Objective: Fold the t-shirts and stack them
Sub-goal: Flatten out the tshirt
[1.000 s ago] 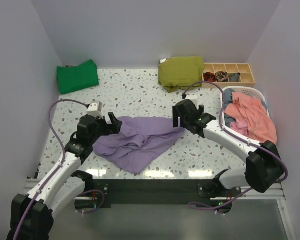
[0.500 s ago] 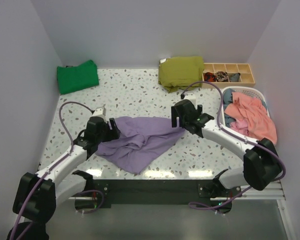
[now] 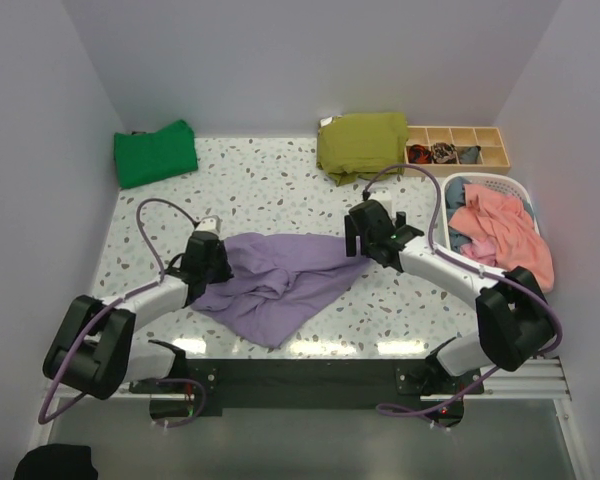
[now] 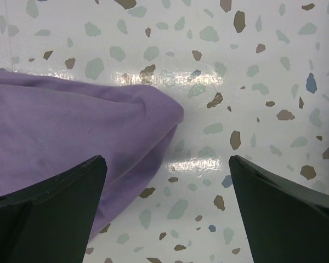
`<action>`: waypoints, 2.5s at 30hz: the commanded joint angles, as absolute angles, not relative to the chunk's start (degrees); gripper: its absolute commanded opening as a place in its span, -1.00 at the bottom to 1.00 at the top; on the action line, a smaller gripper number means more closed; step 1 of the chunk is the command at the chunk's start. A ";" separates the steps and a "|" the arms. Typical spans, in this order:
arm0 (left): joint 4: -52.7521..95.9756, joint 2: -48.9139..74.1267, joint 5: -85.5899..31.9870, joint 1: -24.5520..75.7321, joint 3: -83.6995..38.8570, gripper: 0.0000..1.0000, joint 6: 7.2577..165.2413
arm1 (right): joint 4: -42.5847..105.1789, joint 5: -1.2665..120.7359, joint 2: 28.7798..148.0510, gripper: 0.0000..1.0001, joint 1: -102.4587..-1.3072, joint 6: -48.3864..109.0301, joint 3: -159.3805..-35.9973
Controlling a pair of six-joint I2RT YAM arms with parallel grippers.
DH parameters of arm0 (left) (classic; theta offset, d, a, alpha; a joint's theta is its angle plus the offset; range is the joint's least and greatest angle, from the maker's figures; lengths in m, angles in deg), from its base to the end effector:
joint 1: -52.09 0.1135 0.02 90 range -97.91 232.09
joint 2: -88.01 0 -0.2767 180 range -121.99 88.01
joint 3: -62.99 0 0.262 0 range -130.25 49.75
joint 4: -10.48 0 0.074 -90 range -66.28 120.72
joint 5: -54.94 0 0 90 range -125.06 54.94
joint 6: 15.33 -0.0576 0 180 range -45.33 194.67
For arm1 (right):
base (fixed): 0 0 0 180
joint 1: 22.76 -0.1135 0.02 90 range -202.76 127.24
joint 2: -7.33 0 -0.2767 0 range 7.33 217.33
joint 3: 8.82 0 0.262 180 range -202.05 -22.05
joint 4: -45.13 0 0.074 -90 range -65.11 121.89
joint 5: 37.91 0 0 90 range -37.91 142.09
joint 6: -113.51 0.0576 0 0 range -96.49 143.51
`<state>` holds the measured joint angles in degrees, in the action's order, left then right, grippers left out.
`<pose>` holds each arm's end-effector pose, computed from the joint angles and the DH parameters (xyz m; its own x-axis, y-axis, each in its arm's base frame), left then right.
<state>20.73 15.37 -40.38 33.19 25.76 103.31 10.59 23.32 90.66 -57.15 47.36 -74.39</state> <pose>0.2314 -0.0736 0.1318 -0.7191 -0.2582 -0.6452 -0.0951 0.9562 -0.2768 0.2744 0.1542 0.2099 -0.6992 -0.0490 -0.7133 0.0333 0.9943 -0.1010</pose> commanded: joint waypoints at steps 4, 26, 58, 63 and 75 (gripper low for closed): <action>15.72 13.74 -42.97 33.02 21.98 -1.00 101.83 | 12.56 22.65 89.69 0.97 -55.54 46.45 -73.73; 20.38 10.14 -44.82 33.02 11.95 0.23 98.49 | 12.82 24.32 90.22 0.97 -54.13 46.18 -73.82; 28.97 13.47 -40.95 33.02 -2.95 -1.00 93.58 | 11.06 22.48 88.37 0.97 -52.11 46.10 -73.82; 37.59 19.63 -43.06 33.11 -14.22 -1.00 91.63 | 11.24 22.73 88.11 0.97 -50.71 46.97 -73.56; 34.09 21.75 -51.42 35.39 -10.73 -1.00 88.29 | 17.82 41.70 89.42 0.98 -49.04 47.15 -71.71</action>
